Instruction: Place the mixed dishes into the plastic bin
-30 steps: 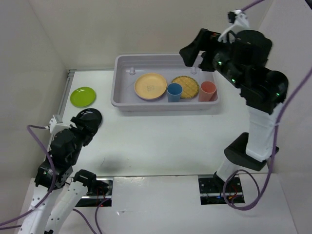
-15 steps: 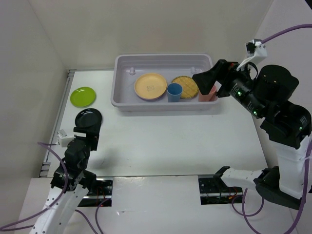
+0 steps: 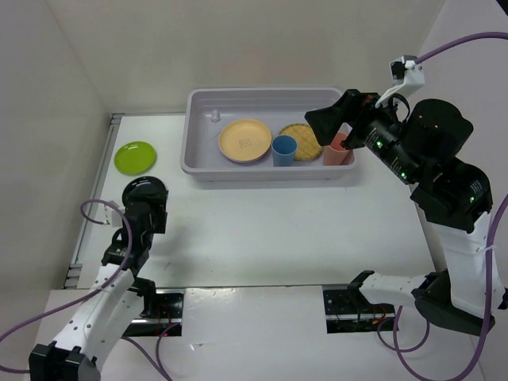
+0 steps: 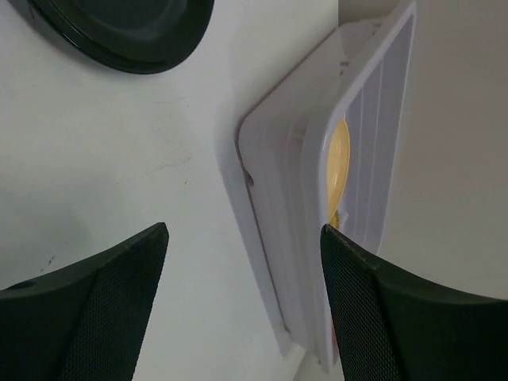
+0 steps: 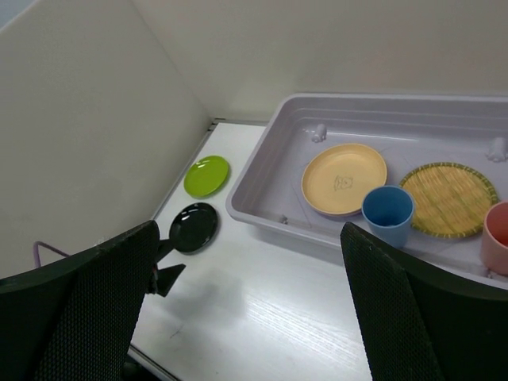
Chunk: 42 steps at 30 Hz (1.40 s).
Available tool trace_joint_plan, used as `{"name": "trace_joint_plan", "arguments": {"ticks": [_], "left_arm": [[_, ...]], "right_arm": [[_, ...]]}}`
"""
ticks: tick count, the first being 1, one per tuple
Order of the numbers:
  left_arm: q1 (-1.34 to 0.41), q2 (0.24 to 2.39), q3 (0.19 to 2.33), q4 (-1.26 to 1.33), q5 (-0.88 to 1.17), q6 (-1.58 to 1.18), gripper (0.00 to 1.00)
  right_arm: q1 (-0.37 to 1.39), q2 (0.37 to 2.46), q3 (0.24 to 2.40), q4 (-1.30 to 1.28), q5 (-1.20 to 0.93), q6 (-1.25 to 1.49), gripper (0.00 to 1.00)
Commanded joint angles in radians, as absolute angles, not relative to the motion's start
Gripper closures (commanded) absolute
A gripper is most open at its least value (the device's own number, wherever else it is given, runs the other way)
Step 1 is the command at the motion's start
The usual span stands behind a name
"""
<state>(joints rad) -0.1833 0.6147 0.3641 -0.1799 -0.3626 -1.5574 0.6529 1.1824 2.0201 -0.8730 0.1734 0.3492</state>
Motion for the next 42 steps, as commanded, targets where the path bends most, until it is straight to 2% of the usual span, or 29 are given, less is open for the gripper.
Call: {"name": "trace_joint_plan", "arguments": {"ticks": [1, 7, 18, 24, 31, 42], "left_arm": [[-0.131, 0.618, 0.328, -0.055, -0.307, -1.66, 0.16], [0.011, 0.595, 0.281, -0.077, -0.261, -1.672, 0.16], [0.178, 0.736, 0.198, 0.075, -0.127, -1.684, 0.16], [0.247, 0.856, 0.207, 0.147, -0.077, -1.637, 0.18], [0.299, 1.09, 0.229, 0.287, 0.009, -1.598, 0.18], [0.299, 1.264, 0.264, 0.371, 0.0, -1.557, 0.37]], "right_arm": [[0.655, 1.177, 2.019, -0.807, 0.193, 0.324, 0.0], [0.655, 1.197, 2.019, -0.798, 0.193, 0.324, 0.0], [0.655, 1.206, 2.039, -0.798, 0.212, 0.305, 0.0], [0.655, 1.224, 2.049, -0.807, 0.23, 0.296, 0.0], [0.646, 1.233, 2.071, -0.816, 0.25, 0.296, 0.0], [0.646, 1.253, 2.089, -0.816, 0.259, 0.296, 0.0]]}}
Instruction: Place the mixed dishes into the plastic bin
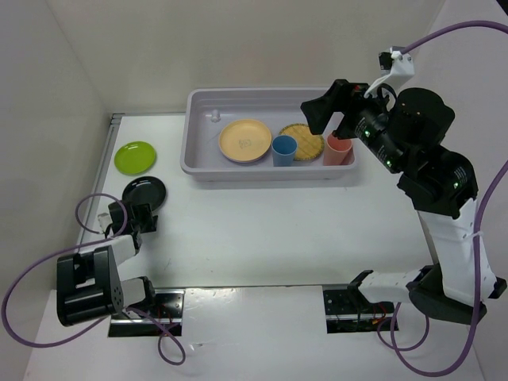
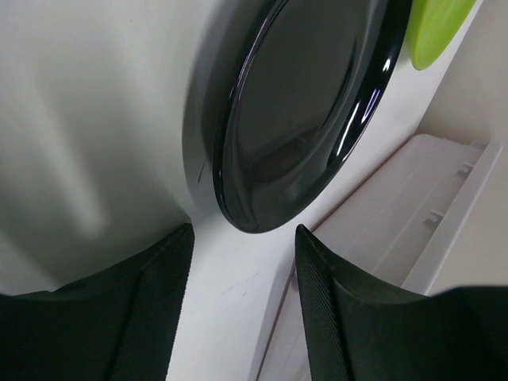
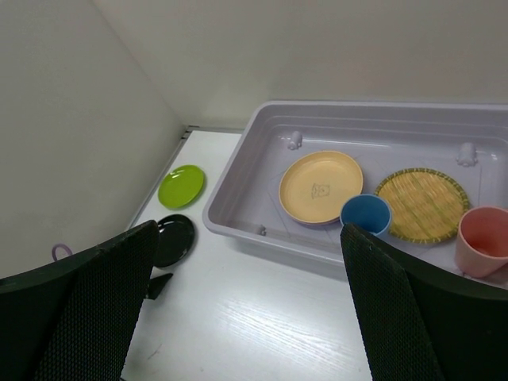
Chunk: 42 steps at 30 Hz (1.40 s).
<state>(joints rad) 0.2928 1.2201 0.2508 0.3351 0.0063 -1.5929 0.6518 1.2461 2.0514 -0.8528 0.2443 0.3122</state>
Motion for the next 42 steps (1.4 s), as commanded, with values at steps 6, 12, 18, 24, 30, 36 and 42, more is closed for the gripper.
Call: {"name": "trace_joint_plan", "arguments": {"ticks": [6, 12, 18, 24, 30, 36, 42], "left_arm": [[0.299, 1.307, 0.255, 0.423, -0.012, -1.566, 0.44], [0.299, 1.298, 0.255, 0.423, -0.061, -1.575, 0.48], [0.299, 1.289, 0.255, 0.405, -0.107, -1.575, 0.61], [0.299, 1.298, 0.255, 0.405, -0.138, -1.597, 0.72], [0.299, 1.316, 0.275, 0.396, -0.147, -1.568, 0.86], [0.299, 1.27, 0.294, 0.353, -0.135, -1.537, 0.97], [0.299, 1.067, 0.33, 0.204, -0.172, -1.488, 1.0]], "right_arm": [[0.646, 1.262, 2.108, -0.825, 0.268, 0.296, 0.0], [0.646, 1.272, 2.117, -0.834, 0.268, 0.296, 0.0], [0.646, 1.281, 2.126, -0.845, 0.259, 0.296, 0.0], [0.646, 1.281, 2.144, -0.854, 0.259, 0.296, 0.0], [0.646, 1.281, 2.154, -0.864, 0.259, 0.287, 0.0], [0.646, 1.281, 2.163, -0.873, 0.259, 0.287, 0.0], [0.646, 1.281, 2.163, -0.882, 0.259, 0.287, 0.0]]}}
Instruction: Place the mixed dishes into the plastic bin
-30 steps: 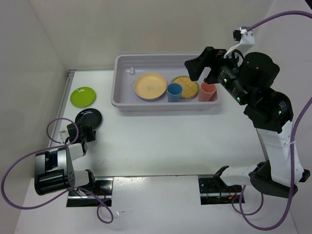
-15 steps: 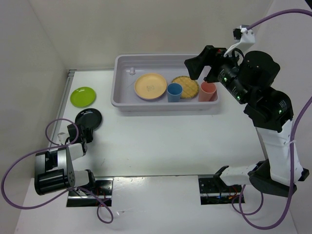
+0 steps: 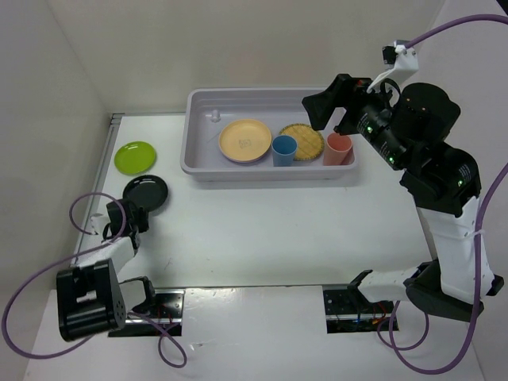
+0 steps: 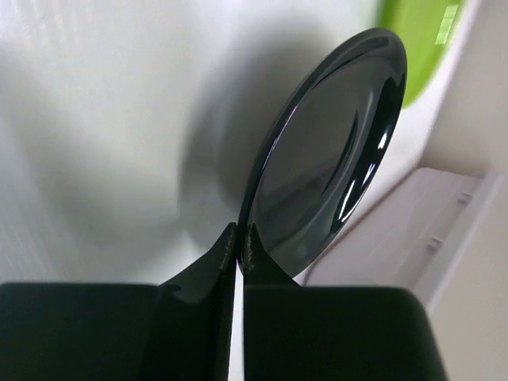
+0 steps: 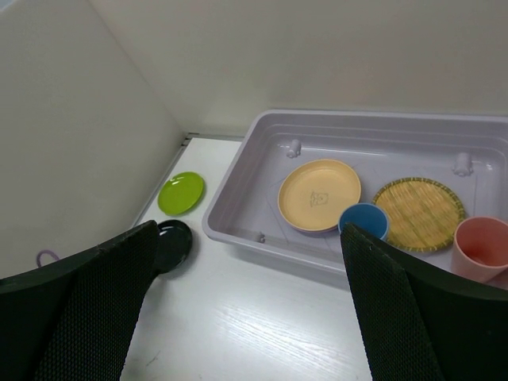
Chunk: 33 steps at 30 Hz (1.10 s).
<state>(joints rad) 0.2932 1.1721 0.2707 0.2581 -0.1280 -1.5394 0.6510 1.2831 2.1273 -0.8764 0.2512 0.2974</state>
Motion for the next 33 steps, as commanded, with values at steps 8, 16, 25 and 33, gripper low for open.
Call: {"name": "trace_joint_plan", "arguments": {"ticks": [8, 16, 25, 33], "left_arm": [[0.328, 0.782, 0.405, -0.009, -0.218, -1.427, 1.0], [0.337, 0.785, 0.575, -0.014, -0.075, -1.358, 1.0], [0.313, 1.142, 0.903, 0.077, 0.348, -1.18, 1.0], [0.128, 1.543, 1.199, 0.104, 0.509, -1.045, 1.0]], "right_arm": [[0.646, 1.281, 2.145, -0.873, 0.229, 0.296, 0.0], [0.646, 1.272, 2.135, -0.873, 0.238, 0.296, 0.0], [0.646, 1.281, 2.126, -0.844, 0.218, 0.305, 0.0], [0.646, 1.29, 2.137, -0.844, 0.199, 0.314, 0.0]]}}
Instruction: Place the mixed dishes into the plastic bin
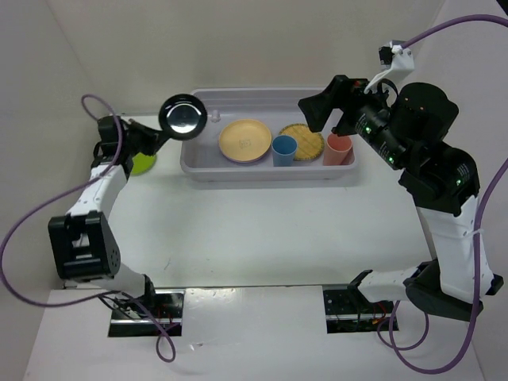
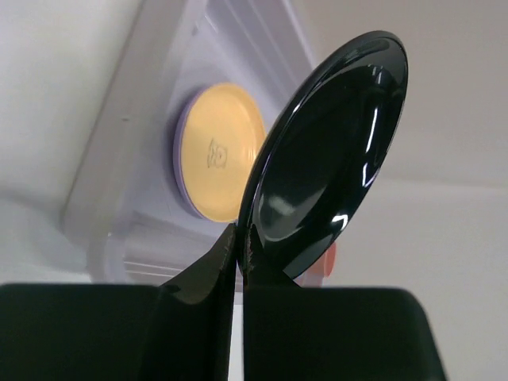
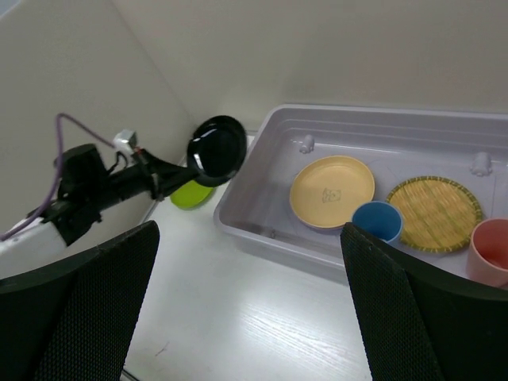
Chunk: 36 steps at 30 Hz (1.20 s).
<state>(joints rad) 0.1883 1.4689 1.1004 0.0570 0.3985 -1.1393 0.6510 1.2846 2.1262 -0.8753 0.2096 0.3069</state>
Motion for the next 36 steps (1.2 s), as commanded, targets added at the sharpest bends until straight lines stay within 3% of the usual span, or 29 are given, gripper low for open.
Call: {"name": "trace_joint_plan", "arguments": {"ticks": [1, 13, 29, 35, 36], "left_arm": [[0.106, 1.574, 1.23, 0.077, 0.509, -1.031, 1.0], [-0.109, 2.015, 1.659, -0.083, 0.404, -0.997, 1.0], [-0.184, 2.312, 1.882, -0.169, 0.316, -1.035, 1.0], [-0.184, 2.362, 1.937, -0.199, 0.316, -1.054, 0.83], [-0.184, 2.371, 1.956, -0.212, 0.316, -1.054, 0.73]], "right_arm": [[0.646, 1.29, 2.137, -0.844, 0.199, 0.314, 0.0], [0.646, 1.308, 2.155, -0.864, 0.189, 0.342, 0.0], [0.646, 1.318, 2.183, -0.891, 0.189, 0.342, 0.0], [0.646, 1.318, 2.183, -0.891, 0.189, 0.351, 0.0], [0.646, 1.318, 2.183, -0.891, 0.189, 0.351, 0.0]]}}
